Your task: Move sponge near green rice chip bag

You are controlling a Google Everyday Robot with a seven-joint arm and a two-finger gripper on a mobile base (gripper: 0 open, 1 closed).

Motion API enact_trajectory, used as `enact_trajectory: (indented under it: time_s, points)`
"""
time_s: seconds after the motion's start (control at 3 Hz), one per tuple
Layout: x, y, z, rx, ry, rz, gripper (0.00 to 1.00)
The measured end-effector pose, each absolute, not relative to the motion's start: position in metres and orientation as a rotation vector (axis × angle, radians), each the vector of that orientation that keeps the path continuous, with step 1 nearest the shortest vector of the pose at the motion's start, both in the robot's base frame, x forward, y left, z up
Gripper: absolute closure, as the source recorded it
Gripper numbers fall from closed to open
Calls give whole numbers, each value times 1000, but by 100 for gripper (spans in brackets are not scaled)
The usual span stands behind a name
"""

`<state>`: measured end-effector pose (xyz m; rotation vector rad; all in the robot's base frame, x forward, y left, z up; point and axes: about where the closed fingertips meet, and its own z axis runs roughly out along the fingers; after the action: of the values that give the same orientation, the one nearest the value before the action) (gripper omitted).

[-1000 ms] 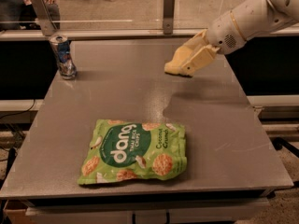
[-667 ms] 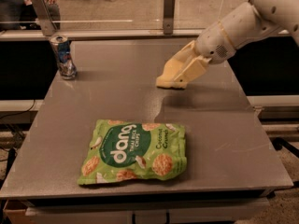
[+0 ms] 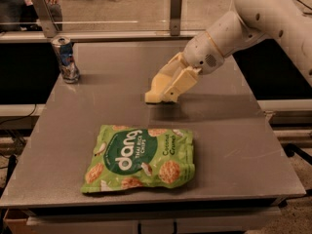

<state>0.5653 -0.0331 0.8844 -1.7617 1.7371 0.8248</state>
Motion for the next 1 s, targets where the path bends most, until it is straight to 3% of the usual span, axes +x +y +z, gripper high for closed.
enact_trajectory:
  time_s: [0.67,1.0]
  points:
    - [534,-3,870,-1867,1729,949,15]
    - [522,-1,864,-1900,1742,981,0]
